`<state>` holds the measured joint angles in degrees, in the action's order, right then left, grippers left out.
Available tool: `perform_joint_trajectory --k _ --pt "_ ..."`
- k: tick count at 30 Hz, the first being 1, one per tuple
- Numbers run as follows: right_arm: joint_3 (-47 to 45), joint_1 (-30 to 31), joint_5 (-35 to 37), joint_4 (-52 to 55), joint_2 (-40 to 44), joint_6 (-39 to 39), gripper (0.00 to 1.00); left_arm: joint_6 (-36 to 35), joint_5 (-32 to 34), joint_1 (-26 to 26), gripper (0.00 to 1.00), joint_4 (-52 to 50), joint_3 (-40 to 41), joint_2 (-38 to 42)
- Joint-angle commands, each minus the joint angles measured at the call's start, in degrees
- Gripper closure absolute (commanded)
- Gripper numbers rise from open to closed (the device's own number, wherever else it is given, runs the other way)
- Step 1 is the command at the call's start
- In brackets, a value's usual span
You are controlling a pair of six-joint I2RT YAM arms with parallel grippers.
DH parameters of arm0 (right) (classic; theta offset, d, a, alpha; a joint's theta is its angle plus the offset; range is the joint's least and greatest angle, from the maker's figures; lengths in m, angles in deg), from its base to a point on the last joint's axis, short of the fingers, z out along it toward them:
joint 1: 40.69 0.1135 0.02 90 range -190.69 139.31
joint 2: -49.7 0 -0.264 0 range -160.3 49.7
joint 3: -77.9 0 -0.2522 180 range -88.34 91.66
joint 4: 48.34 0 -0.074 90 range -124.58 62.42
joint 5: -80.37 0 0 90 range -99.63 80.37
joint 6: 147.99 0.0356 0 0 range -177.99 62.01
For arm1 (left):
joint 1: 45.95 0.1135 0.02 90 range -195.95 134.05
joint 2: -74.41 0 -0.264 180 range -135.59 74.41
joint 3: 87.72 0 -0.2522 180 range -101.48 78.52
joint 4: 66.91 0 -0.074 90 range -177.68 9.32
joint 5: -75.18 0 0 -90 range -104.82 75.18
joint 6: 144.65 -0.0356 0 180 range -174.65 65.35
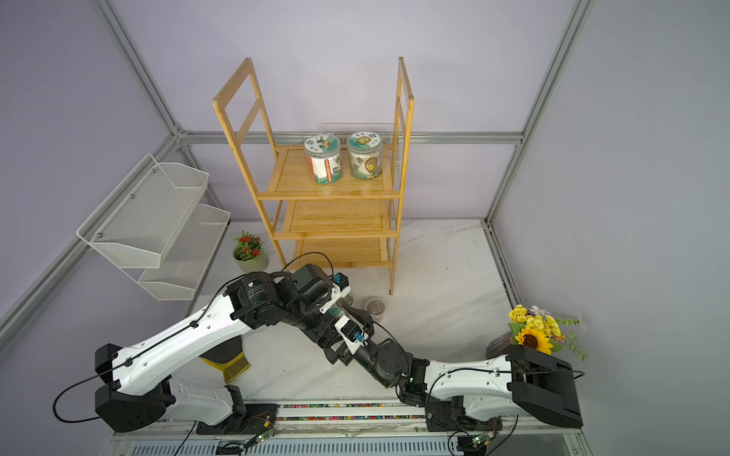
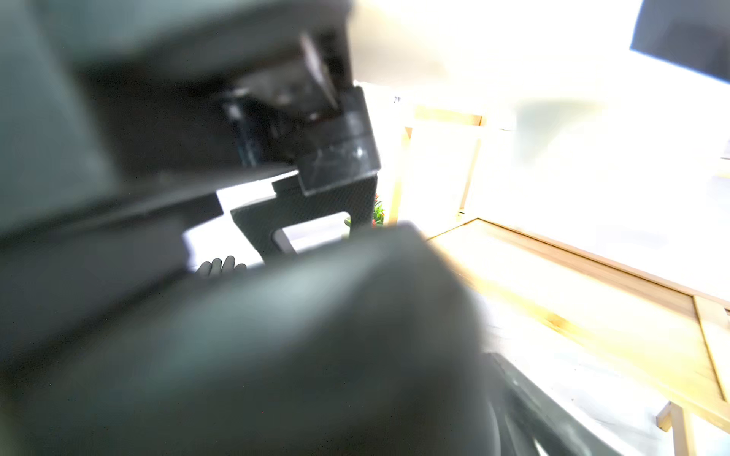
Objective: Place the seed container on the shelf
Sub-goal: Pick up the seed jar at the center of the board.
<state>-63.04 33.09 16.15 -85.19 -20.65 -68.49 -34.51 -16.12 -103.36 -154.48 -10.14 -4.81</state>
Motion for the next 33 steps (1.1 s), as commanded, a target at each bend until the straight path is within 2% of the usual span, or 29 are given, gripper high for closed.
perform_joint_trajectory --k 1,33 --pt "1.6 -1.3 -0.2 3.4 -1.7 1.4 0.05 -1.3 -2.3 -0.3 0.38 1.9 -0.7 0.2" --pt "2.6 -2.4 -2.0 8.0 -3.1 2.0 0.03 -1.3 -4.0 -0.5 0.38 2.4 -1.6 0.4"
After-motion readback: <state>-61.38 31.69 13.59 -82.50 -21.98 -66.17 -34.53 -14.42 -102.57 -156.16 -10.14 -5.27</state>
